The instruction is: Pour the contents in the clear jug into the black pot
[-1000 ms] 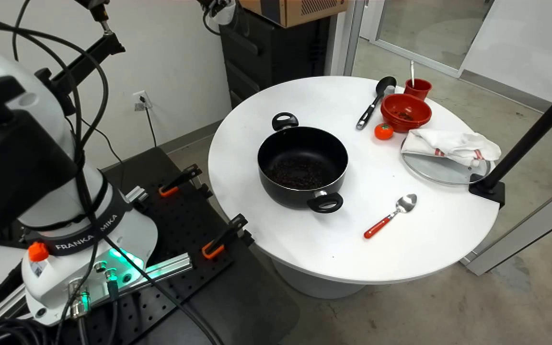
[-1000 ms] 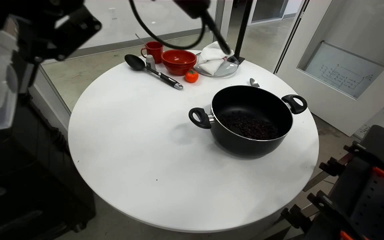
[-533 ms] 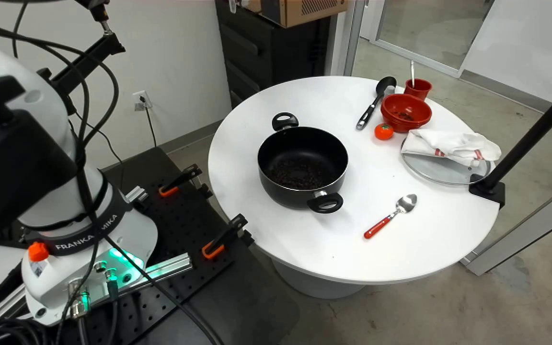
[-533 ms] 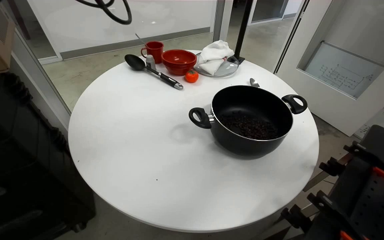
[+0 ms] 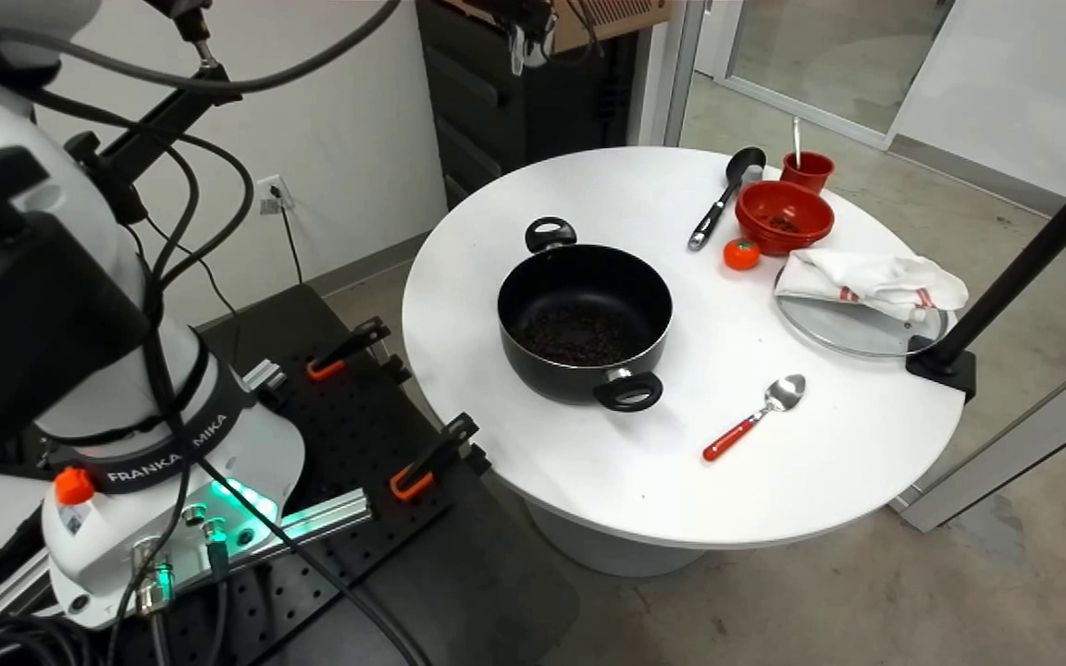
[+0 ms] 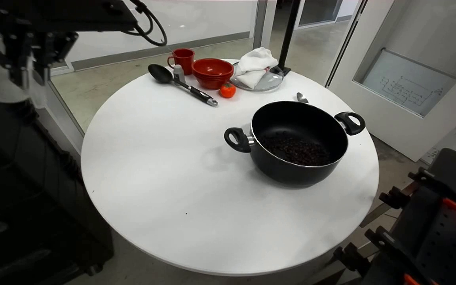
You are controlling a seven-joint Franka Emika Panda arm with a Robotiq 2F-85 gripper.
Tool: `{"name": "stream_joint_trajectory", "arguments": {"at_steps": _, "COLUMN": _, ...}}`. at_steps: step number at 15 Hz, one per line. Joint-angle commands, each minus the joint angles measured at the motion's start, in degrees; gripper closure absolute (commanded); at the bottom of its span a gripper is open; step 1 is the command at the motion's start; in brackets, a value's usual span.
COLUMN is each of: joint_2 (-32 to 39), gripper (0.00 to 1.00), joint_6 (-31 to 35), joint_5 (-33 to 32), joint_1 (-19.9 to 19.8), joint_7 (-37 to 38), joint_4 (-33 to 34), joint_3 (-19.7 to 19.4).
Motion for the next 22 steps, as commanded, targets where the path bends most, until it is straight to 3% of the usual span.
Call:
{"name": "stream_joint_trajectory", "arguments": {"at_steps": 1, "joint_2": 6.13, "gripper": 0.94, "joint_6": -15.0, "joint_5": -4.33, "joint_1": -0.56, "joint_7": 4.7, "joint_4": 11.36, "joint_3": -3.32}}
{"name": "stream_joint_trajectory", "arguments": {"at_steps": 4, "joint_2": 8.67, "gripper": 0.94, "joint_6": -21.49, "joint_5": -5.09, "joint_1": -2.63, "joint_7": 3.23, "joint_4": 14.9, "joint_3": -4.31}}
{"name": "stream_joint_trajectory", "arguments": {"at_steps": 7, "joint_2": 11.49, "gripper": 0.94, "joint_6": -23.61, "joint_5": -6.29, "joint_1": -3.96, "joint_7": 3.08, "joint_4": 17.5, "joint_3": -5.98}}
{"name": "stream_joint_trajectory", "arguments": {"at_steps": 13, "joint_2": 18.09, "gripper": 0.94, "joint_6": -24.98, "joint_5": -9.16, "joint_1": -6.45, "joint_7": 4.92, "joint_4": 21.7, "joint_3": -10.58}}
{"name": "stream_joint_trajectory", "arguments": {"at_steps": 20, "joint_2": 22.87, "gripper": 0.94, "joint_6": -26.0, "joint_5": -10.22, "joint_1": -8.19, "joint_7": 5.46, "joint_4": 27.52, "joint_3": -11.89}}
{"name": "stream_joint_trajectory", "arguments": {"at_steps": 21, "joint_2": 23.29, "gripper": 0.79, "joint_6": -26.21, "joint_5": -10.23, "joint_1": -8.22, "joint_7": 5.5, "joint_4": 28.25, "joint_3": -11.9}}
{"name": "stream_joint_trajectory", "arguments": {"at_steps": 22, "joint_2": 23.66, "gripper": 0.49, "joint_6": -26.68, "joint_5": -10.23, "joint_1": -8.23, "joint_7": 5.49, "joint_4": 29.11, "joint_3": -11.89}}
